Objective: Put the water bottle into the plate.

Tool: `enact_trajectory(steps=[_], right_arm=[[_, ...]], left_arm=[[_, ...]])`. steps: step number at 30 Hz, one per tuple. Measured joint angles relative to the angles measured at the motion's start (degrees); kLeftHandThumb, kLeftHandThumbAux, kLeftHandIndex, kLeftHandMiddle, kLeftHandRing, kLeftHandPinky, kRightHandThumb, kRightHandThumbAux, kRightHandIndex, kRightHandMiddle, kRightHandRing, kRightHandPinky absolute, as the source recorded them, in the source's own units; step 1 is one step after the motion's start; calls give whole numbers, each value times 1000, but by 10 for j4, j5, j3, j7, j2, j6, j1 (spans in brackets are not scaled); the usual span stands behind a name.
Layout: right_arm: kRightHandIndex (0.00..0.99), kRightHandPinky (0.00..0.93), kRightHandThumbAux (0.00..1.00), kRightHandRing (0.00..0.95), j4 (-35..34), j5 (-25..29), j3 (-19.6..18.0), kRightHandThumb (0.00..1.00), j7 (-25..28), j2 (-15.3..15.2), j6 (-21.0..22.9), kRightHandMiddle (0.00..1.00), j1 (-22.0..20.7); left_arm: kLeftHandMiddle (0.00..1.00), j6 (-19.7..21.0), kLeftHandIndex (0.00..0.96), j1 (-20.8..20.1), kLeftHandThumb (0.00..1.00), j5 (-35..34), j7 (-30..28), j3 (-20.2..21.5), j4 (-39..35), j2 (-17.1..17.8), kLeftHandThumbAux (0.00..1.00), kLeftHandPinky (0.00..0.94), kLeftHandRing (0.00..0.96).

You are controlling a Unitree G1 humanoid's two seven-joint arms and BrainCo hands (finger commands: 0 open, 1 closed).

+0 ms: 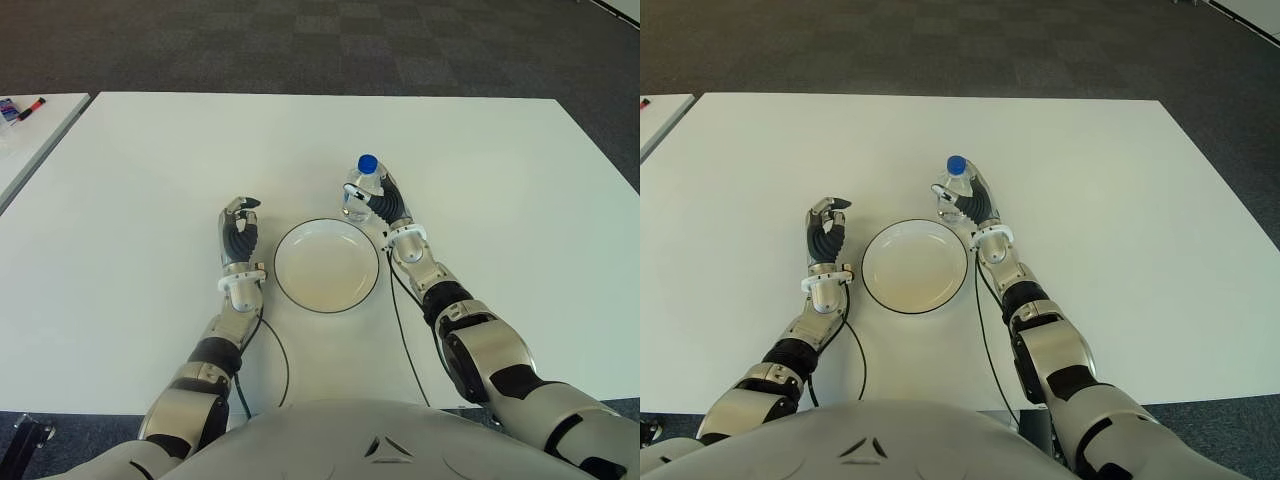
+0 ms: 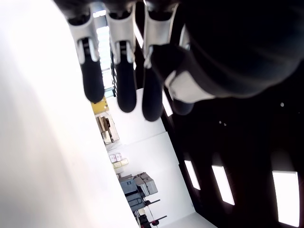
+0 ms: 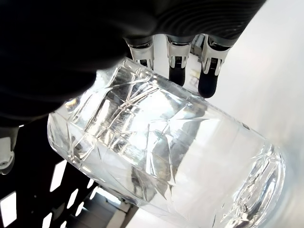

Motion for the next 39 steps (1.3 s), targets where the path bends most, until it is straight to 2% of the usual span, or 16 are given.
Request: enact_trajectory(steps=[14,20,39], right_arm=[[0,170,401,44,-4,15,-4,568,11,2,-10,0,1],[0,159,407,45,-5,15,-6,588,14,2,-11,0,3],[6,203,389,31,24,17,-18,685,37,2,1,15,3]], left_arm=[[410,13,467,-1,838,28,40,-2,0,0,675,385,355],[408,16,469,-2,838,28,40,-2,0,0,675,381,356],[411,16,470,-1,840,25,39,-1,0,-1,674,389,363]])
